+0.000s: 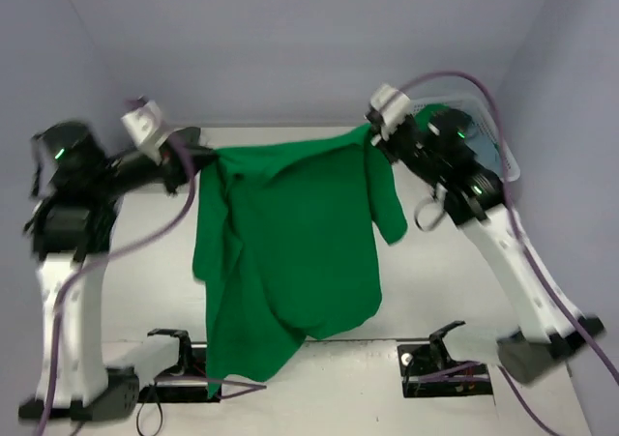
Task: Fold and stack the t-shirts
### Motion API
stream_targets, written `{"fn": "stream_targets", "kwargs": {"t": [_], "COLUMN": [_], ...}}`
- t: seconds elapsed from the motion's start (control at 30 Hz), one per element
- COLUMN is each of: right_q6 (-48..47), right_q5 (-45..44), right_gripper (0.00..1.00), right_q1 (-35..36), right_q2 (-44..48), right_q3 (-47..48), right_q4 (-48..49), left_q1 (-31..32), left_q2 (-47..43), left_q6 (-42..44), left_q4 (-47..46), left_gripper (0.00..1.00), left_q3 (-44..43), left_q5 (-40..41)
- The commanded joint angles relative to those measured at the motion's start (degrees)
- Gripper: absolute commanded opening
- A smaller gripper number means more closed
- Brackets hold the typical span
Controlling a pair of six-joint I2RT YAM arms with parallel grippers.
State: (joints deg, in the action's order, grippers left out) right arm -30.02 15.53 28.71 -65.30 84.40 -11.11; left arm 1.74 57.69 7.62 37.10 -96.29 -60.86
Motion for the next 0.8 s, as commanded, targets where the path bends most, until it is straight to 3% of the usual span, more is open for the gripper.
{"fn": "stream_targets", "kwargs": {"t": [0.0, 0.1, 0.37, 0.57, 0.67, 0.7, 0.77], "right_q6": [2.23, 5.06, 6.2, 8.39, 9.36, 9.63, 9.89], "right_q5": [3.59, 6.0, 6.36, -3.82, -12.5, -15.33, -27.14], "right_gripper": [0.0, 0.0, 0.0, 0.0, 0.29, 0.49, 0.61], "right_q1": [-7.07, -11.3, -10.87, -8.85, -6.3, -4.56, -2.44], "right_q2": [-12.87, -19.76, -44.9, -57.73, -64.06, -64.95, -65.31], "right_q3": [0.49, 2.25, 10.77, 16.13, 21.85, 21.95, 21.77], "right_q4": [10.58, 15.32, 16.47, 22.01, 18.94, 18.94, 18.5], "left_q1": [-0.51, -0.6, -0.51, -0.51, -0.07, 0.28, 0.46], "left_q2": [11.81, 19.81, 39.06, 45.57, 47.95, 48.74, 49.18], "left_q6": [8.53, 10.74, 12.6, 9.09, 8.29, 8.38, 8.47], "left_q4": [-4.05, -7.47, -15.13, -23.91, -24.53, -24.27, -23.92], "left_gripper": [0.0, 0.0, 0.0, 0.0, 0.0, 0.0, 0.0], "left_q3": [2.51, 3.91, 4.63, 5.94, 5.24, 4.98, 4.88], "left_q5": [7.94, 13.74, 24.73, 32.73, 35.54, 36.51, 38.36]}}
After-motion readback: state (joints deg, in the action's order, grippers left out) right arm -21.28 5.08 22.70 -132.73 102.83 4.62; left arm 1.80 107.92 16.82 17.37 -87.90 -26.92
